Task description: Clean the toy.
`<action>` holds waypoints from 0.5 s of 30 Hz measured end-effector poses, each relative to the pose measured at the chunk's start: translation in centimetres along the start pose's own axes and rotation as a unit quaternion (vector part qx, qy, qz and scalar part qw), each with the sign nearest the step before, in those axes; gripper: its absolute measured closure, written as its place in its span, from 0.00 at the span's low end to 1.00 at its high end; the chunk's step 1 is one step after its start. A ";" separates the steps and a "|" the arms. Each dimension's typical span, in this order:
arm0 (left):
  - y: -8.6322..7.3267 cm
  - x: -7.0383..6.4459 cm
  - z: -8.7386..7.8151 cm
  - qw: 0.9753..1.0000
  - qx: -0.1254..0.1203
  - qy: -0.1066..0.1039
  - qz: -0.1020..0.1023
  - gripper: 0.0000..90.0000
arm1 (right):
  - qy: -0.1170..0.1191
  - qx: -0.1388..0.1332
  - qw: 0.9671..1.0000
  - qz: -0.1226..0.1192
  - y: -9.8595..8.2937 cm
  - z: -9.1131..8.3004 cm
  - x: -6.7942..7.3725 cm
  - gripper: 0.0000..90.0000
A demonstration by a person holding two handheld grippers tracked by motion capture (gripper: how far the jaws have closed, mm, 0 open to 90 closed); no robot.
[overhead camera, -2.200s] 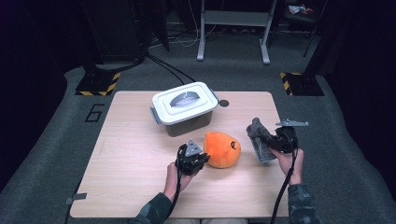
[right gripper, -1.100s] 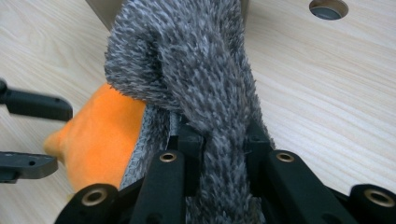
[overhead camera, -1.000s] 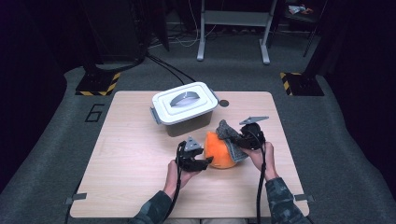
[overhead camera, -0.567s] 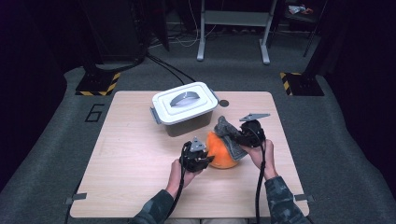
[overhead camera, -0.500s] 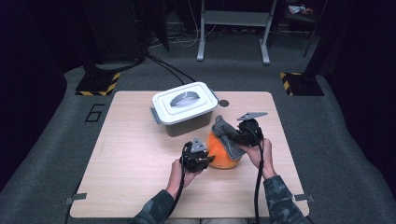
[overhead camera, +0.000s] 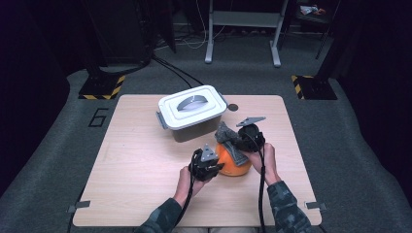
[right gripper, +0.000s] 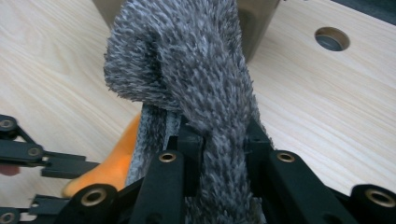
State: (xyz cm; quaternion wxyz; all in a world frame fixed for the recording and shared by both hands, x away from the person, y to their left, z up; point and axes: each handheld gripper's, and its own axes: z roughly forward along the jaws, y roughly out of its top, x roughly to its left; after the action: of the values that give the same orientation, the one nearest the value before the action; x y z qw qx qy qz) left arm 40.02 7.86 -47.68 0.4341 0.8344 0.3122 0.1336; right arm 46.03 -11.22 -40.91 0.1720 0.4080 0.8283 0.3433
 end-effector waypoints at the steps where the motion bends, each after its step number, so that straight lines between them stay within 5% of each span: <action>1: 0.0 0.0 0.0 1.000 0.002 0.000 0.000 0.85 | -0.001 0.001 1.000 0.001 0.0 0.0 -0.1 0.83; 15: -0.4 0.0 0.0 1.000 -0.006 -0.003 -0.011 0.85 | -0.042 0.012 0.998 0.036 -2.0 -0.2 -2.2 0.83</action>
State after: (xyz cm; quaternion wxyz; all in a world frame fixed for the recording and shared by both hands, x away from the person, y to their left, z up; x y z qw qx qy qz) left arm 39.88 8.01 -48.02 0.4411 0.8288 0.3193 0.1286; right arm 46.13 -13.89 -42.12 0.1888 0.4534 0.8095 0.3217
